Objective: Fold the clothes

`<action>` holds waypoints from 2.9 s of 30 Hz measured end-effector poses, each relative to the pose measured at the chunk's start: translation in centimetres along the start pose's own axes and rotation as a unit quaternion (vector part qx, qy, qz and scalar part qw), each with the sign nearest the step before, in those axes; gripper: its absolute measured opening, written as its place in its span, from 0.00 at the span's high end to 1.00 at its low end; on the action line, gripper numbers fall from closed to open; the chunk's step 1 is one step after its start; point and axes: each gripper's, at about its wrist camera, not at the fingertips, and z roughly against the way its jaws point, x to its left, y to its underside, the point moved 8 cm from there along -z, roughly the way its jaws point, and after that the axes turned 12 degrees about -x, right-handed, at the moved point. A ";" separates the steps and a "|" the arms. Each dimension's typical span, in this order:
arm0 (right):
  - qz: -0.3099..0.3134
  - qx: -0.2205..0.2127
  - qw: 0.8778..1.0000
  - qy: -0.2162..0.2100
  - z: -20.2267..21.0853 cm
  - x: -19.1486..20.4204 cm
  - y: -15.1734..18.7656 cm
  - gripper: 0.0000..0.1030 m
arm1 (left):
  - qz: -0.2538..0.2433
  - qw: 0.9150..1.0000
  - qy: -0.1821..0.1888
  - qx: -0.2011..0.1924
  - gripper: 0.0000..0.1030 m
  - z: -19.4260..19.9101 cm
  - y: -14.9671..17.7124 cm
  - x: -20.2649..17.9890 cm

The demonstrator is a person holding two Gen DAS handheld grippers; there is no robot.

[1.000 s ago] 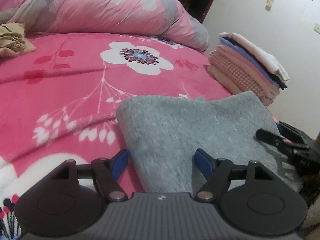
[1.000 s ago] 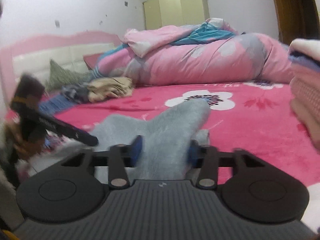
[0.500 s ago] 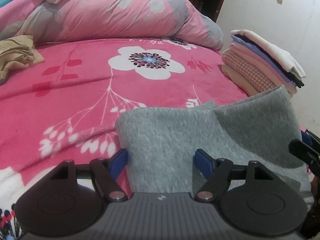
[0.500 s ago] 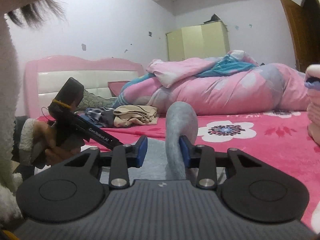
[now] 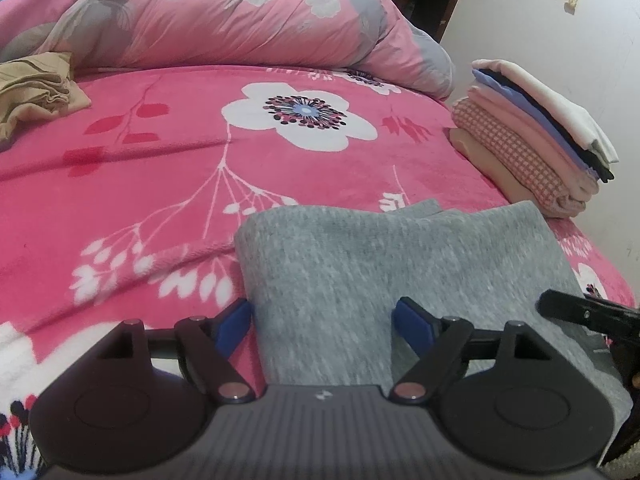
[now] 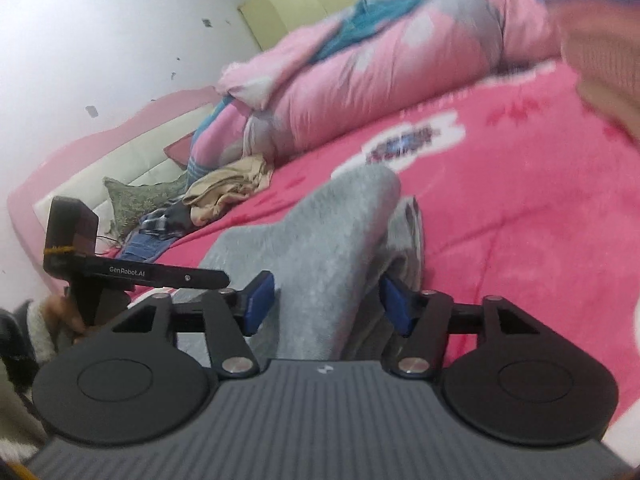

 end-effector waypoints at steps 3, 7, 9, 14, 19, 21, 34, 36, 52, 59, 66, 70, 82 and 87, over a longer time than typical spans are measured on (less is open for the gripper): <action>-0.026 0.013 0.999 -0.016 -0.8 -0.4 -0.2 0.42 | 0.003 1.000 0.001 -0.001 0.21 -0.1 0.0 0.0; -0.052 0.041 0.998 -0.020 -2.0 -1.2 -0.9 0.42 | 0.006 1.000 0.002 -0.001 0.21 -0.1 0.1 0.1; -0.065 0.062 0.996 -0.023 -2.6 -1.5 -0.9 0.42 | 0.008 1.000 0.003 -0.002 0.21 -0.1 0.2 0.1; -0.095 0.102 0.990 -0.035 -4.1 -2.1 -0.9 0.42 | 0.016 1.000 0.007 -0.006 0.21 -0.1 0.3 0.2; -0.138 0.121 0.982 -0.054 -5.6 -2.7 -1.2 0.43 | 0.031 0.999 0.014 -0.012 0.21 -0.1 0.5 0.5; -0.144 0.120 0.981 -0.055 -5.9 -2.8 -1.1 0.55 | 0.037 0.999 0.017 -0.015 0.21 -0.1 0.6 0.7; -0.099 0.078 0.984 -0.124 -7.1 0.6 -5.4 0.78 | 0.083 0.996 0.023 -0.037 0.22 0.6 0.0 2.3; -0.118 0.086 0.982 -0.122 -8.0 -0.9 -4.9 0.78 | 0.085 0.995 0.022 -0.035 0.22 0.4 0.1 2.5; -0.253 0.128 0.951 -0.123 -10.8 -7.2 -2.4 0.71 | 0.084 0.995 0.024 -0.037 0.22 0.0 0.2 2.8; -0.231 0.080 0.968 -0.051 -7.6 -7.9 -4.4 0.48 | 0.082 0.995 0.007 -0.057 0.23 0.9 -0.4 3.1; -0.124 -0.009 0.992 -0.010 -2.1 -4.7 -7.7 0.66 | 0.055 0.990 -0.001 -0.130 0.28 3.7 -3.6 3.0; -0.024 -0.004 1.000 -0.015 -1.1 -0.5 -7.0 0.72 | 0.029 0.990 0.026 -0.139 0.31 4.6 -4.4 1.3; 0.054 -0.007 0.998 0.024 1.6 3.2 -6.4 0.73 | -0.115 0.980 0.136 -0.093 0.31 6.5 0.8 -6.5; 0.083 0.076 0.991 0.066 0.6 1.8 -1.2 0.75 | -0.143 0.979 0.133 -0.061 0.30 4.9 4.1 -7.1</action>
